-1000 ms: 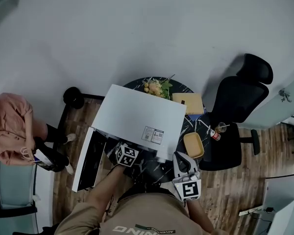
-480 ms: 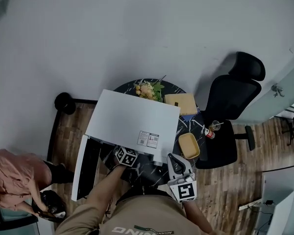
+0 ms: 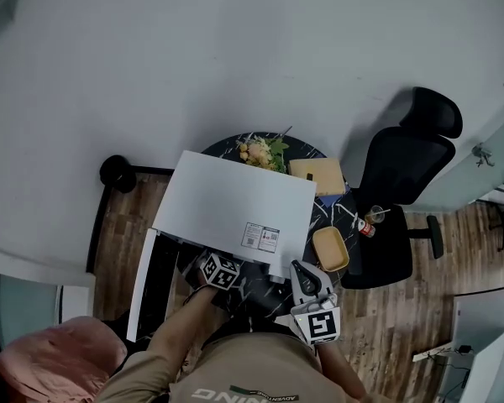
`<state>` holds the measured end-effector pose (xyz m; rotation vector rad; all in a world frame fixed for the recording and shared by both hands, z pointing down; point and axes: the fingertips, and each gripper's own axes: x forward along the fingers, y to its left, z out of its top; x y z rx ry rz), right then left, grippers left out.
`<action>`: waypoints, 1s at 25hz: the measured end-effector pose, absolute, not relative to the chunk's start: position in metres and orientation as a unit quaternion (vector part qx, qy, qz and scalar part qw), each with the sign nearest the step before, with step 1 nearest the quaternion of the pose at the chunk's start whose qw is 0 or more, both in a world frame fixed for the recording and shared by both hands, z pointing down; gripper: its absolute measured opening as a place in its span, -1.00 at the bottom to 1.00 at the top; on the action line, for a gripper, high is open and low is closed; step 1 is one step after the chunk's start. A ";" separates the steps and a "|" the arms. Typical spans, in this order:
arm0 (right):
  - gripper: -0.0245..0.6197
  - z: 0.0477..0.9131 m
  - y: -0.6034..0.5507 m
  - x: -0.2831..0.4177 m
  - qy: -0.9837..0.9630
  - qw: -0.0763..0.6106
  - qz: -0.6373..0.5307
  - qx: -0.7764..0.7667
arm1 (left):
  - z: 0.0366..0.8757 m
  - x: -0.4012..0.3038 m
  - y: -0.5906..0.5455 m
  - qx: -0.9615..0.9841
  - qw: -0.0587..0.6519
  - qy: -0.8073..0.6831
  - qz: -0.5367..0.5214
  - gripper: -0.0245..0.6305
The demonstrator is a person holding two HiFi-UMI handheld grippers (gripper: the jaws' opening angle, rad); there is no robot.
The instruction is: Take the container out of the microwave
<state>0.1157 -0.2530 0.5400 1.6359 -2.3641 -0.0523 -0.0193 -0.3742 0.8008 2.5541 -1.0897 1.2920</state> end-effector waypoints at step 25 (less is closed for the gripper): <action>-0.90 0.536 -0.256 0.080 -0.857 0.098 -0.029 0.505 | 0.752 -0.062 -0.287 0.840 0.024 -0.345 0.418 -0.85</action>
